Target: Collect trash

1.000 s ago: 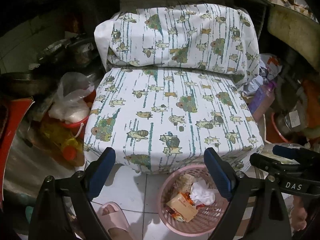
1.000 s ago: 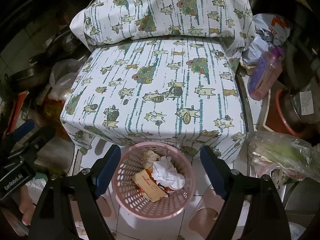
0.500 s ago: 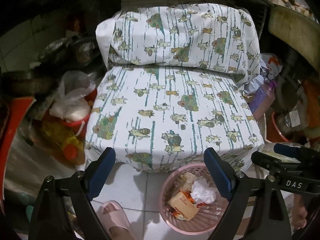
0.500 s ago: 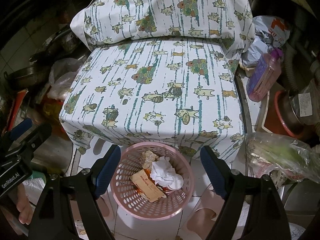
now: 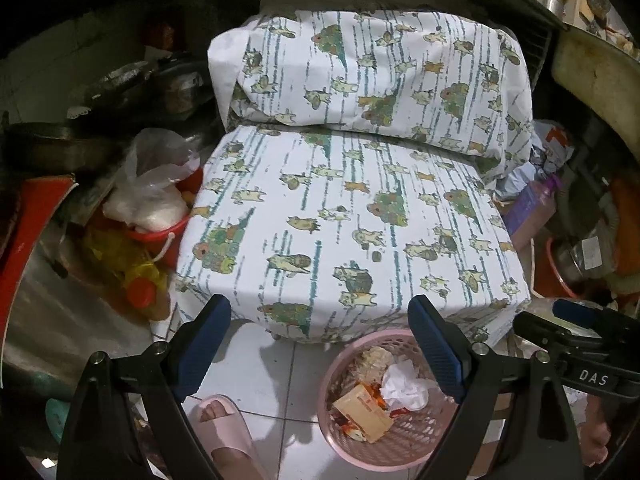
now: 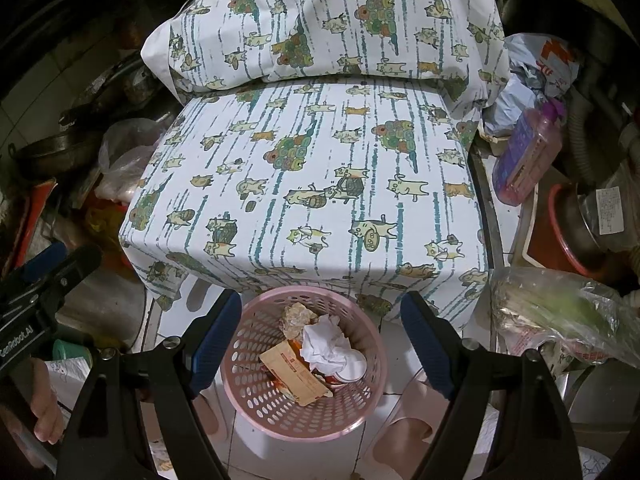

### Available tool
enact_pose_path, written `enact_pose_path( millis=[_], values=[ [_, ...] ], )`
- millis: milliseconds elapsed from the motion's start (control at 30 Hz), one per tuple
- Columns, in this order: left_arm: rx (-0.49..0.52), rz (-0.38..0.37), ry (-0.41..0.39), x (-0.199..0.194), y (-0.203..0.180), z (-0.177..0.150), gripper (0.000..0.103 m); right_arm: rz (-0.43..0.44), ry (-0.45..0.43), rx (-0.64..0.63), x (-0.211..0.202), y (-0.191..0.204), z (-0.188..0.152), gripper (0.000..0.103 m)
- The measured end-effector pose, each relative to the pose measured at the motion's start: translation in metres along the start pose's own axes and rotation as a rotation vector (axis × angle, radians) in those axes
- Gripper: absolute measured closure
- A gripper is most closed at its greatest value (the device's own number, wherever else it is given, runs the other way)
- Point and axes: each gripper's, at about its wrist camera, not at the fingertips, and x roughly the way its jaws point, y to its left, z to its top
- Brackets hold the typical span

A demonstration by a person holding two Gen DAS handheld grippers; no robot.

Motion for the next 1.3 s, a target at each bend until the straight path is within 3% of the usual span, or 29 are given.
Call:
enact_pose_path(
  millis=[1300],
  values=[
    [0.013,-0.015,0.003,0.001,-0.007,0.003,0.012,0.009,-0.011,0.017,-0.006,-0.003,0.005,0.022]
  ],
)
